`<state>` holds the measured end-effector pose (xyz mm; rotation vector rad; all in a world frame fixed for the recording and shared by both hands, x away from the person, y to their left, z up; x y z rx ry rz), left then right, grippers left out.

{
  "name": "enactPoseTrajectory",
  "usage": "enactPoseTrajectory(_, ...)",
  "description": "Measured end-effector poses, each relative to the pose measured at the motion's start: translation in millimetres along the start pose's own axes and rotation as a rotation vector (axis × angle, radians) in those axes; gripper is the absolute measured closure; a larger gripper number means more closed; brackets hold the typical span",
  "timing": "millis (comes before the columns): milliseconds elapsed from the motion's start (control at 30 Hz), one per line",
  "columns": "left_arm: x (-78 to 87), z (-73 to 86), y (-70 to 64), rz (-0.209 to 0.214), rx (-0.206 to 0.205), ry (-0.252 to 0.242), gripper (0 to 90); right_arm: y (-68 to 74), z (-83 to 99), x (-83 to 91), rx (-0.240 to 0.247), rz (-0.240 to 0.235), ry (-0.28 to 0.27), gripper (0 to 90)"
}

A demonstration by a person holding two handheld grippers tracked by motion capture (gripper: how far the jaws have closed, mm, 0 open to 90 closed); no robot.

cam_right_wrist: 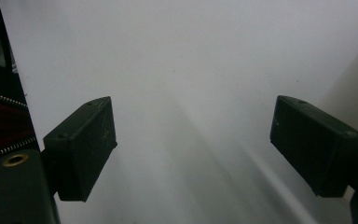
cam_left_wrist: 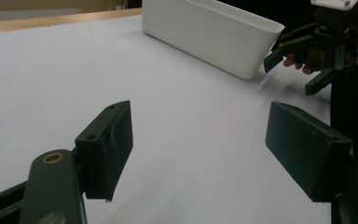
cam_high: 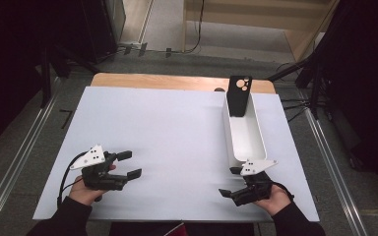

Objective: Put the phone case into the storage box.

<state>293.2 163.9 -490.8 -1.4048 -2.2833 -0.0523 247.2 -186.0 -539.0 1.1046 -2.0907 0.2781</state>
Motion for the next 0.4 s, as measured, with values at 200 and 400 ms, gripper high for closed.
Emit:
enactPoseTrajectory(200, 0.5, -0.3, 0.1, -0.001, -0.001, -0.002, 22.9, -0.1, 1.5, -0.6, -0.002, -0.007, 0.01, 12.9)
enactPoseTrajectory(400, 0.6, -0.4, 0.8, -0.003, 0.0, -0.001, 22.9, -0.6, 1.9, -1.1, -0.007, -0.003, 0.012, 12.9)
Point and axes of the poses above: each handheld gripper's, and its own axes: x roughly backward along the jaws, z roughly out of its underside, y roughly to its left, the point moved 7 cm from there along -x, roughly forward along the jaws, and after that the axes turned 2 degrees about y, right-handed, at the moved point
